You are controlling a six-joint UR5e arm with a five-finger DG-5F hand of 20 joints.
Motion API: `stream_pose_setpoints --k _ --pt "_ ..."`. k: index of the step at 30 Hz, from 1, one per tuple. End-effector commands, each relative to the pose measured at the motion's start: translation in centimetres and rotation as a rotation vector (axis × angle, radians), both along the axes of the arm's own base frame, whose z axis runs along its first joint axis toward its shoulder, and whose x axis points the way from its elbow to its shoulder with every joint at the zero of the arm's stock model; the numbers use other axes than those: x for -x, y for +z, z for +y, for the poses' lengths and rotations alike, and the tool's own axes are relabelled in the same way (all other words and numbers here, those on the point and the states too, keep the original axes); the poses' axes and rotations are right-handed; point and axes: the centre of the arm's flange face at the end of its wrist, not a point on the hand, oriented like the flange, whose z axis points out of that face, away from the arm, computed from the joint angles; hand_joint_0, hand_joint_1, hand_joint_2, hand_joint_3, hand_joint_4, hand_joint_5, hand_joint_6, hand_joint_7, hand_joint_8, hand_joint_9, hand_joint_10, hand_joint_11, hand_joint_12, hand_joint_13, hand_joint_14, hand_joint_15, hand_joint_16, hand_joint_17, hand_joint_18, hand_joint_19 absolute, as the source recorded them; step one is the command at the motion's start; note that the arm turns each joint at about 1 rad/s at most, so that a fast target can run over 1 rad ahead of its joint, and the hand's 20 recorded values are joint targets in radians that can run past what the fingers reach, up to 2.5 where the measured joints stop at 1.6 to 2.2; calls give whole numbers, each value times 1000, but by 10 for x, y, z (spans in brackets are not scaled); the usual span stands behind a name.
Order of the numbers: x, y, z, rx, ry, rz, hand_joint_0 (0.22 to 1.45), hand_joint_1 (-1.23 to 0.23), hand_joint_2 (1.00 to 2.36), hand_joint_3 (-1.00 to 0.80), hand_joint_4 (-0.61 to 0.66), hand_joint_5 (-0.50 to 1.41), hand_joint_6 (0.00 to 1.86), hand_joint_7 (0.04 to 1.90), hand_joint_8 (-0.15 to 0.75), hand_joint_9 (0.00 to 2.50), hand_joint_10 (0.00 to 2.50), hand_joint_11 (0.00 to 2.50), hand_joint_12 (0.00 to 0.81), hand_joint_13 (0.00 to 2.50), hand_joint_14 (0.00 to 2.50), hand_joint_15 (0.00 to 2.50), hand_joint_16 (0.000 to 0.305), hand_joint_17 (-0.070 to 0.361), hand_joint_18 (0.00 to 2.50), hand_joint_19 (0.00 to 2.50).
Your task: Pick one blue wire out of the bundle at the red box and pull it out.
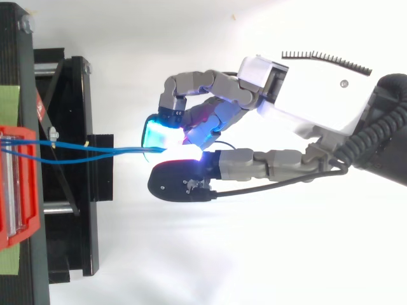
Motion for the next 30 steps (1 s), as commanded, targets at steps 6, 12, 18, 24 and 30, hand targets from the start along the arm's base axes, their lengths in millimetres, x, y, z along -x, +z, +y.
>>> stream_pose_setpoints --k 6,12,18,24,30 --pt "0 -1 0 2 -1 2 624 -743 1011 -111 276 -64 531 1227 276 1050 23 583 395 670 17 404 66 148 449 522" --pt "0 -1 0 2 -1 2 612 -808 1014 -215 296 -100 666 1016 257 1020 23 628 373 652 19 420 61 136 417 528" --pt "0 0 0 1 -1 0 586 -771 1016 -239 294 -78 605 1149 241 1024 23 612 357 641 19 423 58 131 401 539" --pt "0 -1 0 1 -1 0 584 -617 1012 -223 326 -44 500 1317 254 1075 21 538 383 667 19 410 65 147 438 541" --pt "0 0 0 1 -1 -1 604 -554 1010 -186 338 -39 502 1253 256 1097 20 514 391 682 18 401 67 152 445 544"
